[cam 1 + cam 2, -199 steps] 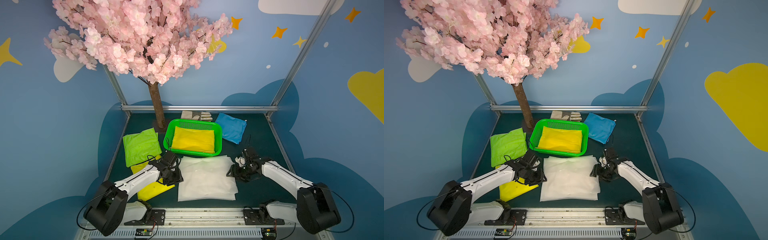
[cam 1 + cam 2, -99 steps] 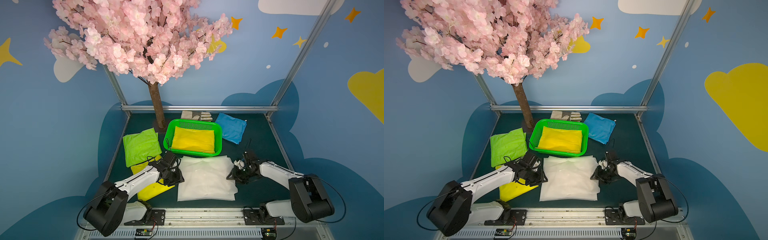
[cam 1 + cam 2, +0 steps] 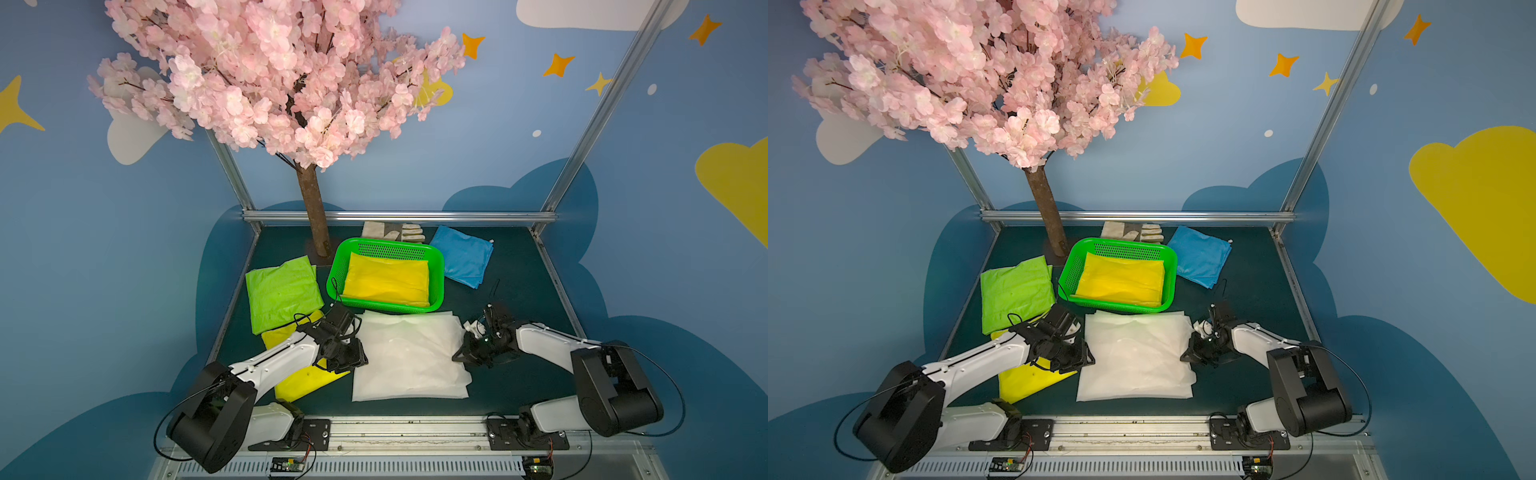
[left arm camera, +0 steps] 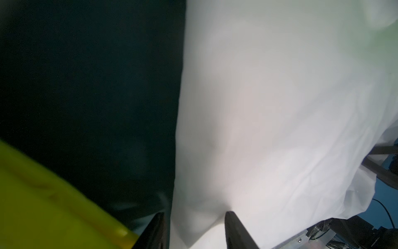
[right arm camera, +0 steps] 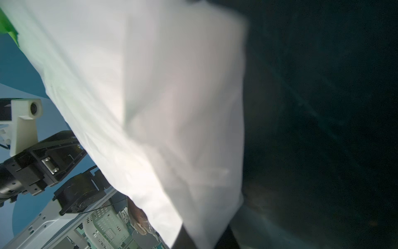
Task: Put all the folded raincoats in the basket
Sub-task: Pick up the raincoat from the center of the board.
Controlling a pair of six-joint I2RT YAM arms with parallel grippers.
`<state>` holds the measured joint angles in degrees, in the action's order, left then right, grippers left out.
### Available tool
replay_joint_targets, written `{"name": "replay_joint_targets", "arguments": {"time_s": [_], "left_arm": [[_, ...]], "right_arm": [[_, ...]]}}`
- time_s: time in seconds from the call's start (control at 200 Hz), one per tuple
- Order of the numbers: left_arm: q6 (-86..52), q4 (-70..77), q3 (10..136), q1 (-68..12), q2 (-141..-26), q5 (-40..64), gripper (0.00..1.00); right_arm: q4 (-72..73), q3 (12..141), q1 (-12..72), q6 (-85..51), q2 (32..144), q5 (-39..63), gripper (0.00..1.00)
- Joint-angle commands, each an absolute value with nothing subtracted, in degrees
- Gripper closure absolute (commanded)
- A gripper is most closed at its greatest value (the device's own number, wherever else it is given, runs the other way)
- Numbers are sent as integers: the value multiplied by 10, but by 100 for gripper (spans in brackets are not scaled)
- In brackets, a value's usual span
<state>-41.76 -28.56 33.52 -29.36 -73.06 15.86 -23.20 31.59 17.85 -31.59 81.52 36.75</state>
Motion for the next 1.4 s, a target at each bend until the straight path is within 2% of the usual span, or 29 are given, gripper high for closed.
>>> {"name": "replay_joint_targets", "arguments": {"time_s": [0.0,0.13,0.22,0.39,0.681,0.896,1.116,1.231,1.397], "left_arm": [[-415,-292,329,-292,-725,146,53],[-412,-289,332,-292,-733,142,58],[-408,-284,335,-292,-737,137,66],[-406,-282,346,-292,-743,137,97],[-441,-392,371,-307,-652,142,98],[-496,-412,336,-332,-553,167,98],[-478,-514,424,-337,-460,138,97],[-455,-537,492,-333,-463,96,98],[-399,-558,617,-297,-547,80,98]], "right_arm": [[-224,310,181,-308,817,370,100],[-225,312,181,-304,820,371,100],[-227,312,182,-303,818,371,100],[-240,312,184,-302,802,374,100],[-352,316,212,-313,680,356,100],[-444,340,293,-323,619,342,100],[-486,404,323,-345,551,343,100],[-485,454,323,-372,534,338,100],[-466,543,318,-373,554,287,100]]}}
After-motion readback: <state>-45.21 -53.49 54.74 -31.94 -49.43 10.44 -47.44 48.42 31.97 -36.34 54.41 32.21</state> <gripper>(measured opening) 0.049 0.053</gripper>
